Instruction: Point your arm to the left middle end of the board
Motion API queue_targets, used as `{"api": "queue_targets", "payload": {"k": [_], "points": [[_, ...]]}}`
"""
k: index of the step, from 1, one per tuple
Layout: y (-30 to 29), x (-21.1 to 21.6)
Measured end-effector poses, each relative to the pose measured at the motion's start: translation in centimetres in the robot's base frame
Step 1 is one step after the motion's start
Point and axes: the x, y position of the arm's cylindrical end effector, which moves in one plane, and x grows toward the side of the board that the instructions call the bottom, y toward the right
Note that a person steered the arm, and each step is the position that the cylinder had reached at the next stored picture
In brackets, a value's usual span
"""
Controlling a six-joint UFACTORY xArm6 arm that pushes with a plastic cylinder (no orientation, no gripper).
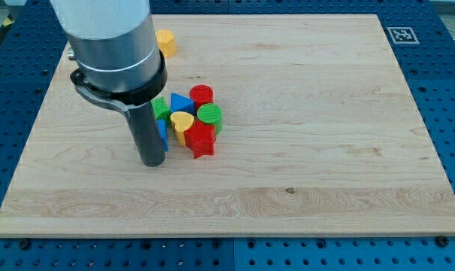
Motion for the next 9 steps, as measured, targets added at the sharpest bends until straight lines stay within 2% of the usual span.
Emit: {"api": "queue_targets", "payload": {"k": [2, 8, 9], "points": [[-1.9, 3.8], [-2.1, 3.3], [-6.0, 3.5]]}}
